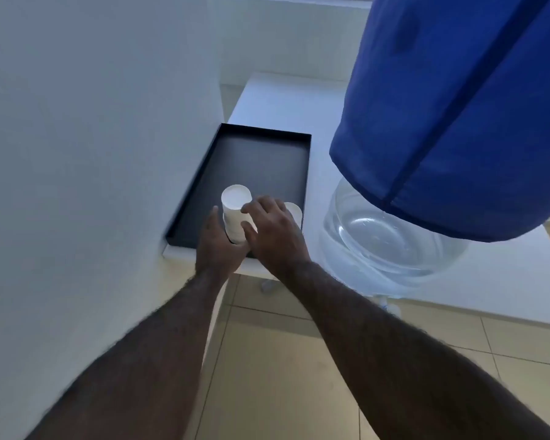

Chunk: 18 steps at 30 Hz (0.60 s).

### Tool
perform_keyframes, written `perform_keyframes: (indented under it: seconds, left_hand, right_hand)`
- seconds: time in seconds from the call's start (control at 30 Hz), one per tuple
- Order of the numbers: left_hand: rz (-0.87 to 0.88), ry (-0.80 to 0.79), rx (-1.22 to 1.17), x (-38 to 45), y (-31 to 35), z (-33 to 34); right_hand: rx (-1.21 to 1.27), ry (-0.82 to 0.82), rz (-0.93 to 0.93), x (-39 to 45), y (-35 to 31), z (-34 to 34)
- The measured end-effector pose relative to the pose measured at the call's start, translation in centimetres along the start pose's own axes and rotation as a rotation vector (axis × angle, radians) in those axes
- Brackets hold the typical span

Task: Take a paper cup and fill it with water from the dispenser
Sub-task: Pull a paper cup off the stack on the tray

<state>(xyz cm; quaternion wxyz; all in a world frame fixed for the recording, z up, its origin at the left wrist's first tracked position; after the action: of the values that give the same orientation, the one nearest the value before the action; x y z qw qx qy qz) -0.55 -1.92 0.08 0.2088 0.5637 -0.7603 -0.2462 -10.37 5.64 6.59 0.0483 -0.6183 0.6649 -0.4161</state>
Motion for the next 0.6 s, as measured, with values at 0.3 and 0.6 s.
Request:
perform_keyframes:
  seconds: [0.3,0.6]
  left_hand:
    - [-0.01,-0.048,-0.22,0.8,0.0,0.8]
    - [0.006,-0.012,-0.202,1.7,-0.2,1.0]
  right_hand:
    - [-0.121,-0.116,0.039,2.4,0.4,1.0]
    - [-0.061,-0.047,0.054,4.1,0.4,0.2]
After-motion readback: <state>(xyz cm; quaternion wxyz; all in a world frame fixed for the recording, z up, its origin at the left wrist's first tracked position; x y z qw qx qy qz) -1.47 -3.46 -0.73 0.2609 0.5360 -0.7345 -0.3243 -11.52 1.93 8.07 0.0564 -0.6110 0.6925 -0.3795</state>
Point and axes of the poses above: each hand's wrist, its own x-axis towards the middle knuckle, its own z-axis out of the palm, y = z × x, the point moved 2 cm from there along x, towards the middle knuckle, and after that the axes turned 15 degrees about x, right-handed, at the moved point
